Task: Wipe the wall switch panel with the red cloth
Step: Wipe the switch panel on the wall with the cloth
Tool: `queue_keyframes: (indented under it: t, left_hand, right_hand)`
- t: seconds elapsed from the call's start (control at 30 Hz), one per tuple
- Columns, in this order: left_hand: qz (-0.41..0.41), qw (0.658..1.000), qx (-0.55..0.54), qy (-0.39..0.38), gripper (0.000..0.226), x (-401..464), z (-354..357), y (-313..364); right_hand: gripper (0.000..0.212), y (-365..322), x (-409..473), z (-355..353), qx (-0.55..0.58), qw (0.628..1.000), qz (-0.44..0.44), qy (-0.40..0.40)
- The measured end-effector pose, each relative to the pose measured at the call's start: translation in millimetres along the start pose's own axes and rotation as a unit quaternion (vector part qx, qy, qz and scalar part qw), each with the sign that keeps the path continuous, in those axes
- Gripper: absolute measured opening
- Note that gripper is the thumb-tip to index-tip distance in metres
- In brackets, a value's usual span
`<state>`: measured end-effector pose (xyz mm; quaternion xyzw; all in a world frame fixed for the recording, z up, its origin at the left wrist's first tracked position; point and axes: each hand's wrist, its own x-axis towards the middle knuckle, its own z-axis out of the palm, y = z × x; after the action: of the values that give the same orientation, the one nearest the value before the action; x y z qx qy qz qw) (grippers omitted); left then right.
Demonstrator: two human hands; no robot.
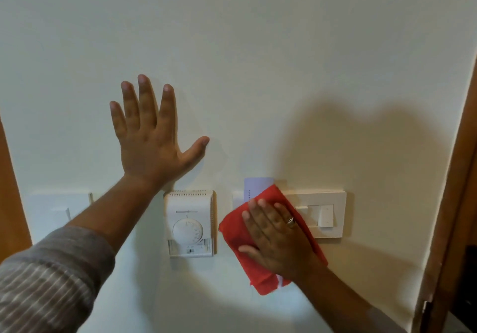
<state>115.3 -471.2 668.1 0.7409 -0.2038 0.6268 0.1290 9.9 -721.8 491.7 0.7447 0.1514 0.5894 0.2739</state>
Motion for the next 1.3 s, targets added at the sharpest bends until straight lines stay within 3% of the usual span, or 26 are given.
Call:
queue_keyframes:
  t: [0.1, 0.17, 0.23, 0.37, 0.43, 0.8, 0.93, 1.0, 1.1, 1.17, 1.23, 1.3]
  left_hand:
    - [-0.001, 1.0, 0.001, -0.001, 0.106, 0, -2, 1]
    - [-0.005, 1.0, -0.005, -0.009, 0.107, -1, -3, 3]
    - [-0.003, 1.0, -0.004, -0.015, 0.107, -1, -4, 3]
    - [-0.002, 1.0, -0.004, -0.012, 0.107, 0, -4, 2]
    - [-0.003, 1.0, -0.007, -0.012, 0.107, -1, -4, 3]
    - [-0.011, 1.0, -0.005, -0.009, 0.107, -1, -4, 4]
    - [-0.01, 1.0, -0.003, -0.007, 0.107, -1, -3, 4]
    - [-0.01, 1.0, -0.004, -0.009, 0.108, 0, -4, 3]
    - [-0.009, 1.0, -0.005, -0.014, 0.108, 0, -4, 3]
    - [-0.01, 1.0, -0.003, -0.014, 0.108, 0, -4, 2]
    - [-0.012, 1.0, -0.003, -0.013, 0.108, 0, -5, 4]
    - [-0.011, 1.0, -0.005, -0.013, 0.108, 0, -5, 3]
  right_hand:
    - [0.083, -18, 7, -5, -0.002, 0.988, 0.151, -0.029]
    - [0.082, -30, 5, -3, -0.004, 0.98, 0.194, -0.045]
    - [0.081, -34, -4, 2, -0.02, 0.987, 0.155, -0.044]
    - [0.085, -4, -21, 4, -0.035, 0.997, -0.06, -0.032]
    - [0.081, 7, -23, 2, -0.016, 0.994, -0.105, -0.029]
    - [0.073, -21, 20, -8, 0.002, 0.998, 0.056, -0.02]
    - [0.076, -45, 32, -7, 0.012, 0.984, 0.169, -0.046]
    - [0.078, -47, 25, -5, 0.008, 0.991, 0.122, -0.057]
    - [0.074, -20, 16, -8, -0.007, 0.998, -0.035, -0.052]
    - [0.07, -5, 18, -10, 0.001, 0.997, -0.059, -0.048]
    - [0.07, -8, 22, -11, 0.006, 0.999, 0.007, -0.047]
    - [0.071, -25, 30, -12, 0.008, 0.989, 0.139, -0.048]
